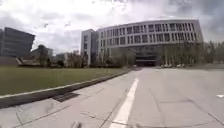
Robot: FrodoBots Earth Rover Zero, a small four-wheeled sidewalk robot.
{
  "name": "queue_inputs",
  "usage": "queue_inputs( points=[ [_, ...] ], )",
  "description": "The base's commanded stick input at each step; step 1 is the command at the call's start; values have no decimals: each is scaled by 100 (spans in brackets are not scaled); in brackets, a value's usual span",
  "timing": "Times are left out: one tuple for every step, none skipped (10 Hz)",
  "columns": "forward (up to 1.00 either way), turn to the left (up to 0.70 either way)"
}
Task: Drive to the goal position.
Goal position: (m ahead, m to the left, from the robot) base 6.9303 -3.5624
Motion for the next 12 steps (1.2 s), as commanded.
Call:
queue_inputs(
  points=[
    [70, 0],
    [70, 0],
    [70, 0],
    [70, 0],
    [70, 0],
    [70, 0],
    [70, 0],
    [70, -22],
    [70, -26],
    [70, -14],
    [70, -11],
    [70, -8]
  ],
)
